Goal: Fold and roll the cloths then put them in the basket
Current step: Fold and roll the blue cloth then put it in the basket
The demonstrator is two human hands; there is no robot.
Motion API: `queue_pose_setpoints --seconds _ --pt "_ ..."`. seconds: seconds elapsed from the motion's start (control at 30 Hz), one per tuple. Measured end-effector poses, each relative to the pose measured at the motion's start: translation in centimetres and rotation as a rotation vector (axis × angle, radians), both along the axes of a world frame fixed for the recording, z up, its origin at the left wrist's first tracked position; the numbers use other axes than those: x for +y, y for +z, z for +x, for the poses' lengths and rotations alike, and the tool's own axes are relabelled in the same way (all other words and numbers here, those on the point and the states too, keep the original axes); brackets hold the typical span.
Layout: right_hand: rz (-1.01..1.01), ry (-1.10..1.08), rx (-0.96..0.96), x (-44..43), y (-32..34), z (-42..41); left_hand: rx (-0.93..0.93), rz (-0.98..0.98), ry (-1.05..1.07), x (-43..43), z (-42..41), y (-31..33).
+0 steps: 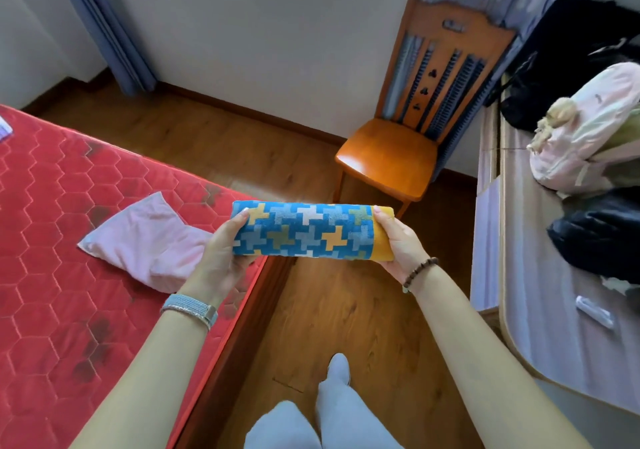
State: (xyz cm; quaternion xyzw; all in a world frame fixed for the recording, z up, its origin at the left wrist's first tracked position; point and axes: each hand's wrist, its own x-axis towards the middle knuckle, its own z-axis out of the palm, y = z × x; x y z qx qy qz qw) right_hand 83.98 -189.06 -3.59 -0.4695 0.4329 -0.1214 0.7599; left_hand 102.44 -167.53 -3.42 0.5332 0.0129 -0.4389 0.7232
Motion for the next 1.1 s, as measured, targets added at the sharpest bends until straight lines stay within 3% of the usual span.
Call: queue_pose_setpoints --seconds 0.53,1.1 --pt "0.015 0.105 0.052 -16.1 -0.9 11.5 0.032 0.039 0.2 -14.6 8.2 -1.2" --pt "0.024 0.158 0.056 -29.8 2.3 32.6 -0.002 0.065 0.24 -27.3 27.8 1.2"
